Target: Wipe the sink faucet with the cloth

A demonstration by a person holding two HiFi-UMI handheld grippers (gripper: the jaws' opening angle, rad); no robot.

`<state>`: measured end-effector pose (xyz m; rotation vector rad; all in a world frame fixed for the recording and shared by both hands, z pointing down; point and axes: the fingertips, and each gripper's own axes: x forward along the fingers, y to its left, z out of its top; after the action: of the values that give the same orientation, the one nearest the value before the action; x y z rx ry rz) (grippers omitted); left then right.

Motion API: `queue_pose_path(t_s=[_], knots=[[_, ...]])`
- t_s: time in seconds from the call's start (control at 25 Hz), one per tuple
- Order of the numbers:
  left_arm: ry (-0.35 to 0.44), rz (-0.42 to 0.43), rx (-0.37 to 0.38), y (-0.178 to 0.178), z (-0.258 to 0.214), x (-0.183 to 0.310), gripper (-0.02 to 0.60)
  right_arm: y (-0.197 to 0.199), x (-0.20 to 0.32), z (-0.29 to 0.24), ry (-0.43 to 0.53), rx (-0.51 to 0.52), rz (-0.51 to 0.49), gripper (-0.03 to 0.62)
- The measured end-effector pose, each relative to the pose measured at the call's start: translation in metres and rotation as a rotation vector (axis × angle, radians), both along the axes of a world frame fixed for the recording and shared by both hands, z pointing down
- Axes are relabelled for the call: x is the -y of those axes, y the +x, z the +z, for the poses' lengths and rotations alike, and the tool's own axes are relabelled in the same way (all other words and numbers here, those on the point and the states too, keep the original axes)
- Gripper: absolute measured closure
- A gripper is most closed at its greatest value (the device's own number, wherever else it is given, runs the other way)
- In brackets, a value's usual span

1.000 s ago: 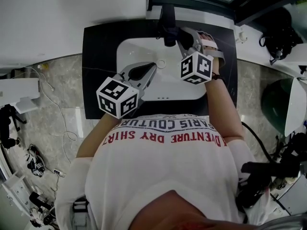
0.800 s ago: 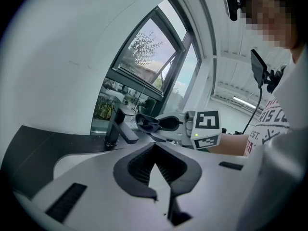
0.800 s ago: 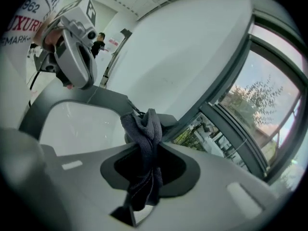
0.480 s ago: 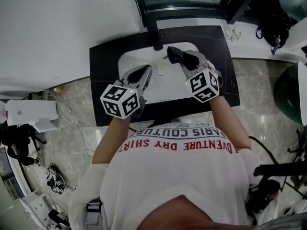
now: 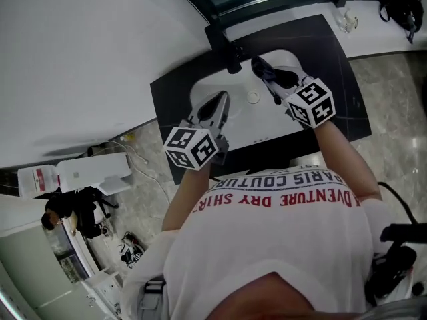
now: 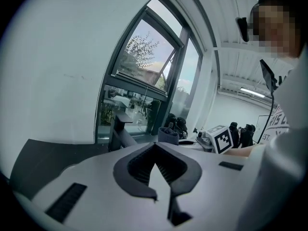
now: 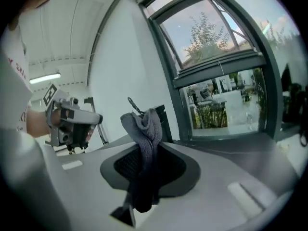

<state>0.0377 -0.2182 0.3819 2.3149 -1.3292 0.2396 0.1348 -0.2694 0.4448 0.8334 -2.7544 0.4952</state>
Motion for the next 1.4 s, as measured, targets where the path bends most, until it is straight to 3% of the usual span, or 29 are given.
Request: queue_pose_path(t_s=[0.12, 0.2, 0.68, 1.4], knots=[[-0.013, -0.003, 0.010, -0.012, 0.014, 0.028, 0.580, -0.019, 0.027, 0.005, -0.082, 0.143, 0.000, 0.517], [-0.010, -0.011, 0.014, -0.019, 0.023, 0.044, 0.580, -0.032, 0.041, 0.007, -0.088, 0.194, -0.007, 0.517], [-0.088, -0.001, 0.018, -0.032, 0.067, 0.073, 0.580, -0.067, 0.064, 0.017, 0.010, 0.201, -0.034, 0.517], [-0.106, -0.002, -0.002, -0.044, 0.083, 0.068, 0.580, -0.093, 0.129, 0.008, 0.061, 0.199, 0.016, 0.517]])
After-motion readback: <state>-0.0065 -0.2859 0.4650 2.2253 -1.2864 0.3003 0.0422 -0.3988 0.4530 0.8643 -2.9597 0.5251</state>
